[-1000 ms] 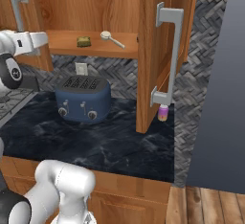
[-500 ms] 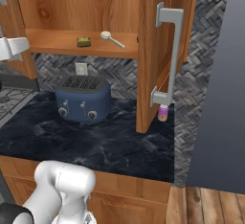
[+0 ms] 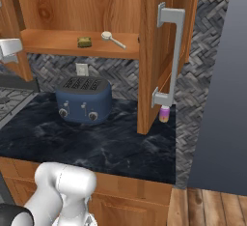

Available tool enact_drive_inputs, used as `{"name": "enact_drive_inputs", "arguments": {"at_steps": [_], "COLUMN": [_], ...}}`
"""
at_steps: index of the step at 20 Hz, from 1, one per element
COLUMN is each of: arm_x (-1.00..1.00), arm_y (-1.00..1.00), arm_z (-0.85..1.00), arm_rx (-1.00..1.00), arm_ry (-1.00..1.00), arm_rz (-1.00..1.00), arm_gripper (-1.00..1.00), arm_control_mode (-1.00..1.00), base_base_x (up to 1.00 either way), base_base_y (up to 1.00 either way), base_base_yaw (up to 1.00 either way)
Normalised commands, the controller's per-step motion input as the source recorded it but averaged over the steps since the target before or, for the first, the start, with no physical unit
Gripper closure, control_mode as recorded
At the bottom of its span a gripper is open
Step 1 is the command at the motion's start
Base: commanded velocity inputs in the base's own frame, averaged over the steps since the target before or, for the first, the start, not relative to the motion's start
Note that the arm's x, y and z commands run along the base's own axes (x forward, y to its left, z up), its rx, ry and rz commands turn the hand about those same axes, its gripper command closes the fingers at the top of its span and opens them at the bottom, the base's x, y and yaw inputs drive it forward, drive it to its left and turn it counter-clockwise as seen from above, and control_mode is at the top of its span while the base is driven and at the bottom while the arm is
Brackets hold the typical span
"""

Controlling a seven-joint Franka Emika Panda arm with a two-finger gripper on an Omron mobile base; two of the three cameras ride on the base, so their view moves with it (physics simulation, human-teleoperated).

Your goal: Pick the sponge and dish brush from the cabinet and place them on the counter.

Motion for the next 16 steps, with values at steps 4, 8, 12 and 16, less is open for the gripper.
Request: {"name": "enact_drive_inputs", "arguments": {"at_steps": [4,8,12,16], "arm_x": [-0.11,-0.31,-0.36,-0.35], "arm_y": [0.02,0.02,0.00,-0.06], "arm_z": [0.00,0.00,0.00,0.00], "arm_rx": [0.00,0.00,0.00,0.00], "arm_ry": [0.00,0.00,0.00,0.00], "arm_rz": [0.10,0.23,0.28,0.30], "arm_gripper": [-1.00,-1.00,-1.00,-1.00], "arm_control_mode": [-1.00,-1.00,-1.00,-1.00], "base_base_x": [0.00,0.00,0.00,0.00], "base_base_y": [0.00,0.00,0.00,0.00], "base_base_yaw": [0.00,0.00,0.00,0.00]}}
